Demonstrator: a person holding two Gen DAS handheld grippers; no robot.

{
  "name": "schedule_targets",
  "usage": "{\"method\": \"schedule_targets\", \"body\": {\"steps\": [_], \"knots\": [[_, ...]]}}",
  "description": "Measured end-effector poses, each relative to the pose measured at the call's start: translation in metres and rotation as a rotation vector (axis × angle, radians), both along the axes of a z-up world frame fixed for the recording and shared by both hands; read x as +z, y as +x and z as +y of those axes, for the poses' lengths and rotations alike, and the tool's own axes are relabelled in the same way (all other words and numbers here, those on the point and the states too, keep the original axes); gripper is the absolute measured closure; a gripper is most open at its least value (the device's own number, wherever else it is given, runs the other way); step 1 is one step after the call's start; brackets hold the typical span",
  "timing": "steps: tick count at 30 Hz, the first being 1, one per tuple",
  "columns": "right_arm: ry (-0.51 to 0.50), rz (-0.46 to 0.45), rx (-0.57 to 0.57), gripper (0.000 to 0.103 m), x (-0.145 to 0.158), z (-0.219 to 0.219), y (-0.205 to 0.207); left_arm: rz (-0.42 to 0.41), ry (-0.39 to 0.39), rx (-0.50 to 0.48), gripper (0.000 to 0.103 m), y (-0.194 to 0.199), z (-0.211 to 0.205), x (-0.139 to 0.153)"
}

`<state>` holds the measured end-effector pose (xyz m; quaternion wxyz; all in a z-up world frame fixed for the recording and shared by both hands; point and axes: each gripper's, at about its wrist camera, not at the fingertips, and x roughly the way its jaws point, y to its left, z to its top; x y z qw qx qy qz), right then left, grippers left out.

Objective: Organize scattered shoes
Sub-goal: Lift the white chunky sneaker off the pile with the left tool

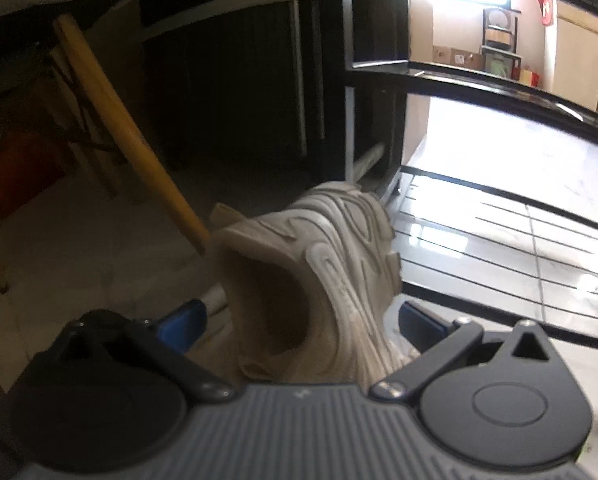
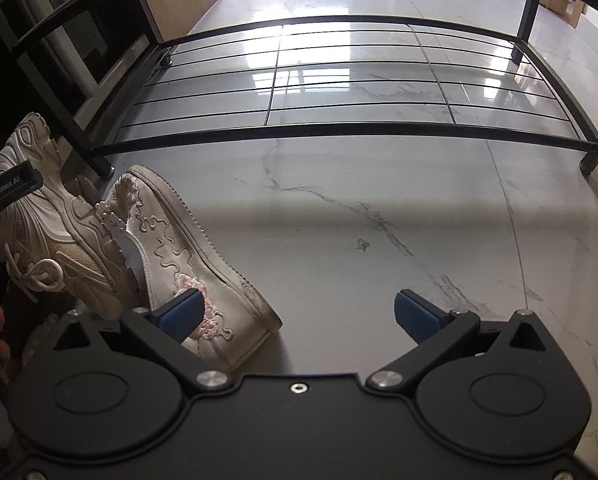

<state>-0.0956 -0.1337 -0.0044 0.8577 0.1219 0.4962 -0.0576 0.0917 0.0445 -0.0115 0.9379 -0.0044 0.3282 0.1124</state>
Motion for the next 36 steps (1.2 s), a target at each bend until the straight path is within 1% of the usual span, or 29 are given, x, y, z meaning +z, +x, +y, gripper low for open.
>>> {"method": "schedule_targets", "body": {"steps": [7, 12, 14, 18, 21, 24, 31, 33, 36], "knots": [[0.013, -0.001, 0.007, 0.000, 0.001, 0.000, 0.000, -0.012, -0.054, -0.001, 0.001, 0.009, 0.012, -0.005], [0.029, -0.003, 0.014, 0.000, 0.001, 0.000, 0.000, -0.006, -0.122, 0.017, 0.001, 0.018, 0.023, -0.009], [0.037, -0.005, 0.018, 0.000, 0.002, -0.001, 0.000, -0.011, -0.133, 0.018, 0.001, 0.018, 0.026, -0.010], [0.068, -0.001, 0.022, 0.000, 0.001, -0.003, 0.000, -0.009, -0.128, 0.005, 0.001, 0.020, 0.026, -0.010], [0.092, 0.006, 0.021, 0.000, -0.001, -0.005, 0.001, -0.012, -0.149, -0.013, 0.001, 0.021, 0.026, -0.010], [0.109, 0.008, 0.023, 0.000, -0.001, -0.006, 0.001, -0.013, -0.138, -0.018, 0.001, 0.022, 0.024, -0.011], [0.135, 0.019, 0.038, 0.000, -0.004, -0.006, 0.003, 0.002, -0.106, -0.011, 0.001, 0.018, 0.023, -0.011], [0.138, 0.023, 0.037, 0.000, -0.005, -0.007, 0.004, 0.032, -0.113, 0.002, 0.001, 0.016, 0.020, -0.014], [0.146, 0.028, 0.037, 0.000, -0.006, -0.008, 0.005, 0.028, -0.116, 0.018, 0.001, 0.008, 0.015, -0.013]]}}
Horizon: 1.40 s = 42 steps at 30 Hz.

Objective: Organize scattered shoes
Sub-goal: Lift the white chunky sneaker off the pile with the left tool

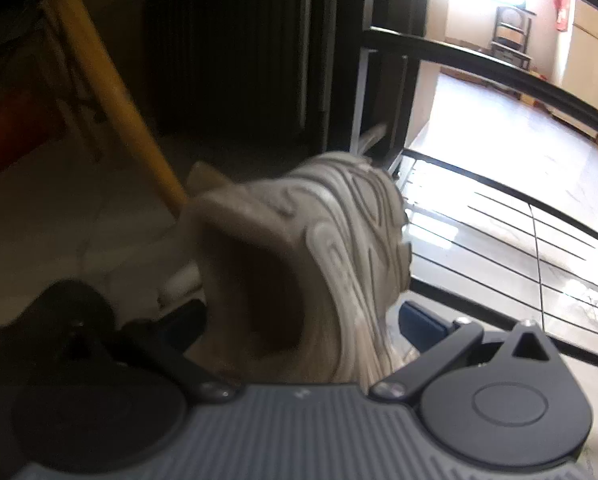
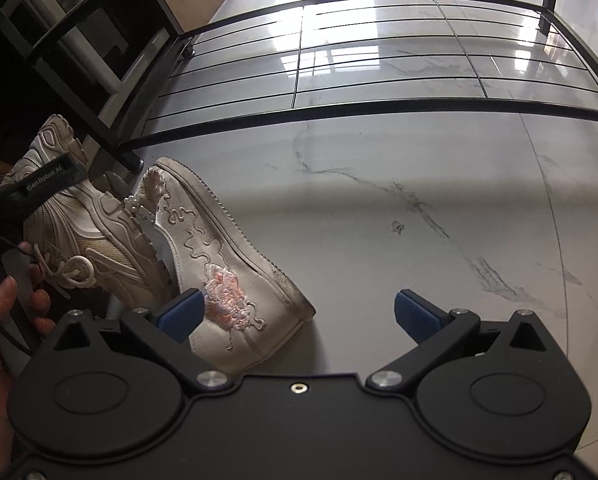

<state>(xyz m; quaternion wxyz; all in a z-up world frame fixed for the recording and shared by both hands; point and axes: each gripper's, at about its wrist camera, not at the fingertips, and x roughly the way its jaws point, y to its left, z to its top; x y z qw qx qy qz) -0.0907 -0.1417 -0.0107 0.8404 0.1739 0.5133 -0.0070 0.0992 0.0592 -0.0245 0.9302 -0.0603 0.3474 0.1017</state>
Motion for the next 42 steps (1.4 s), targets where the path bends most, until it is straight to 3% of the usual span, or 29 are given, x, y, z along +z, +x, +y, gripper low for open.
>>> {"method": "schedule_targets", "body": {"steps": [8, 13, 19, 23, 29, 38, 42], "knots": [[0.003, 0.013, 0.004, 0.000, -0.002, 0.001, 0.000, 0.004, 0.101, -0.015, 0.001, -0.006, -0.020, -0.001], [-0.003, 0.020, 0.003, 0.000, -0.004, 0.002, 0.001, 0.012, 0.067, 0.031, 0.001, -0.008, -0.013, 0.001], [-0.021, 0.038, 0.003, 0.000, -0.009, 0.004, 0.005, -0.057, 0.123, -0.014, 0.001, -0.023, -0.025, 0.018], [-0.030, 0.047, 0.004, 0.000, -0.010, 0.005, 0.006, -0.037, 0.149, -0.040, 0.001, -0.019, -0.025, 0.012], [-0.034, 0.052, 0.004, 0.000, -0.011, 0.005, 0.006, -0.018, 0.147, -0.043, 0.001, -0.004, -0.011, 0.000], [-0.025, 0.055, 0.004, 0.000, -0.012, 0.003, 0.006, 0.009, 0.056, 0.040, 0.001, 0.007, 0.006, -0.004], [-0.016, 0.052, 0.003, 0.000, -0.012, 0.003, 0.006, -0.013, 0.116, 0.047, 0.001, 0.009, 0.000, 0.000]]}}
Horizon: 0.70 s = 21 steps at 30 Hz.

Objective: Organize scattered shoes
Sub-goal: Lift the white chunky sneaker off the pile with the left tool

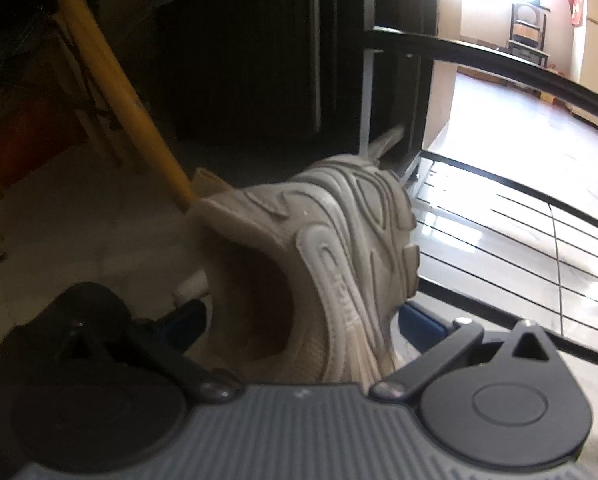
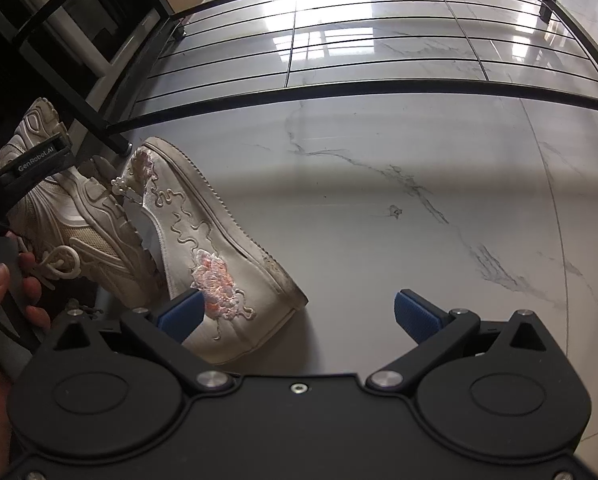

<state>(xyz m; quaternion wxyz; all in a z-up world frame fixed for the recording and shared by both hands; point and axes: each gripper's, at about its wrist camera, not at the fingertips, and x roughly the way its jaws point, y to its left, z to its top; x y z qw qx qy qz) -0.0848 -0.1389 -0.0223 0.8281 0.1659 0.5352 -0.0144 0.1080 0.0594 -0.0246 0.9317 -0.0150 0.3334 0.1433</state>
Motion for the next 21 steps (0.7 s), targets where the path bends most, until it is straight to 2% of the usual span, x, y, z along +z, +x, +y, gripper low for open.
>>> {"method": "schedule_targets", "body": {"steps": [4, 6, 9, 14, 21], "knots": [[0.006, 0.003, 0.004, 0.000, -0.001, 0.000, 0.001, 0.034, 0.037, -0.017, 0.001, 0.000, -0.006, -0.004], [0.008, 0.002, 0.006, 0.000, 0.000, 0.001, 0.000, 0.036, 0.006, -0.022, 0.001, 0.003, -0.002, -0.005], [0.013, -0.001, 0.004, 0.000, 0.001, 0.000, 0.000, 0.061, -0.088, -0.023, 0.001, 0.008, 0.010, -0.006], [0.025, -0.004, 0.001, 0.000, 0.001, -0.001, -0.001, 0.076, -0.139, -0.030, 0.001, 0.017, 0.022, -0.011], [0.031, -0.001, 0.001, 0.000, 0.000, -0.002, 0.001, 0.086, -0.112, -0.035, 0.001, 0.016, 0.017, -0.009]]}}
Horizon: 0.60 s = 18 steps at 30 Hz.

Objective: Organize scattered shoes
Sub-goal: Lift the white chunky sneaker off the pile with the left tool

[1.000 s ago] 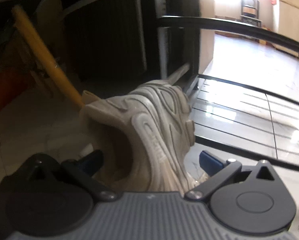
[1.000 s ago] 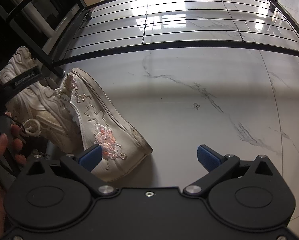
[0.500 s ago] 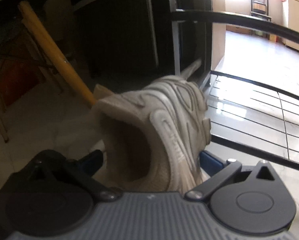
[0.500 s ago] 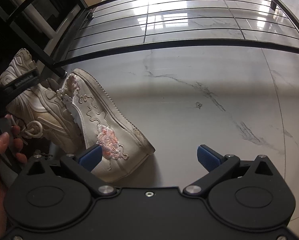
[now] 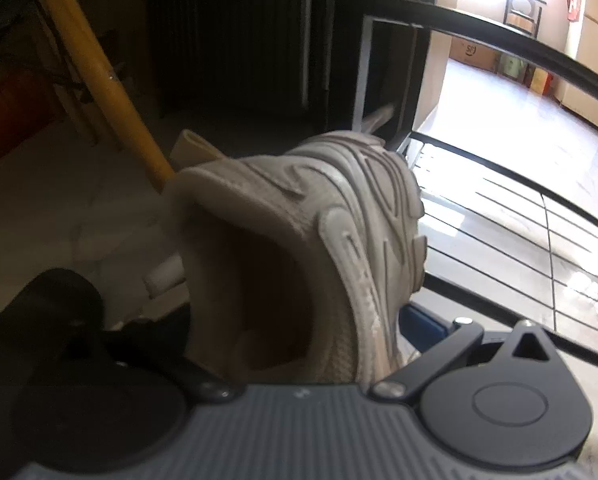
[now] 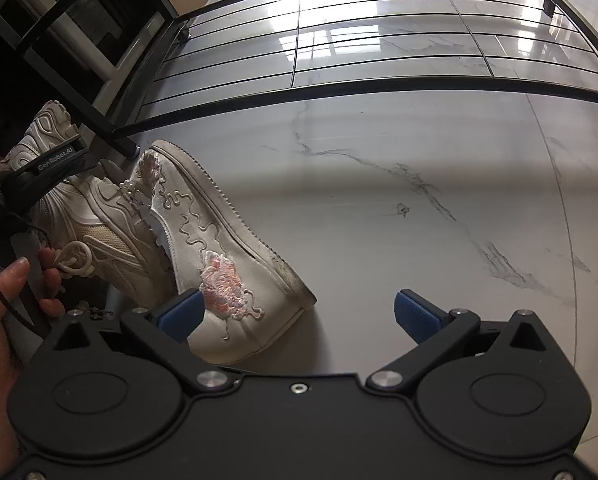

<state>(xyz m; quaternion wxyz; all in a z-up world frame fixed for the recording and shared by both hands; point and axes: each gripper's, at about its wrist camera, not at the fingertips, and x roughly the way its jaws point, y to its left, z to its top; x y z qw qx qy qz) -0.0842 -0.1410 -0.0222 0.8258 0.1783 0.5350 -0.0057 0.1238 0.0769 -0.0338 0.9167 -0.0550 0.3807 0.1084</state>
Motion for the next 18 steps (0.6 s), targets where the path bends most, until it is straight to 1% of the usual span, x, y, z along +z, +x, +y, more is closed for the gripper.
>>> {"method": "schedule_targets", "body": {"steps": [2, 5, 9, 13, 18], "knots": [[0.001, 0.001, -0.001, 0.000, 0.000, 0.000, 0.000, 0.011, 0.007, 0.012, 0.001, 0.000, 0.002, -0.001], [0.004, 0.002, -0.001, 0.000, 0.000, 0.000, 0.001, 0.002, -0.007, 0.036, 0.001, -0.004, 0.004, 0.000], [0.006, 0.001, -0.002, 0.000, 0.000, -0.001, 0.000, 0.002, 0.000, 0.035, 0.001, -0.007, 0.003, 0.000], [0.008, 0.000, -0.005, 0.000, 0.000, -0.001, 0.000, -0.004, -0.014, 0.033, 0.005, -0.012, 0.006, 0.003], [0.007, -0.001, -0.009, 0.000, 0.000, -0.002, 0.000, -0.012, -0.007, 0.041, 0.009, -0.016, 0.002, 0.003]]}}
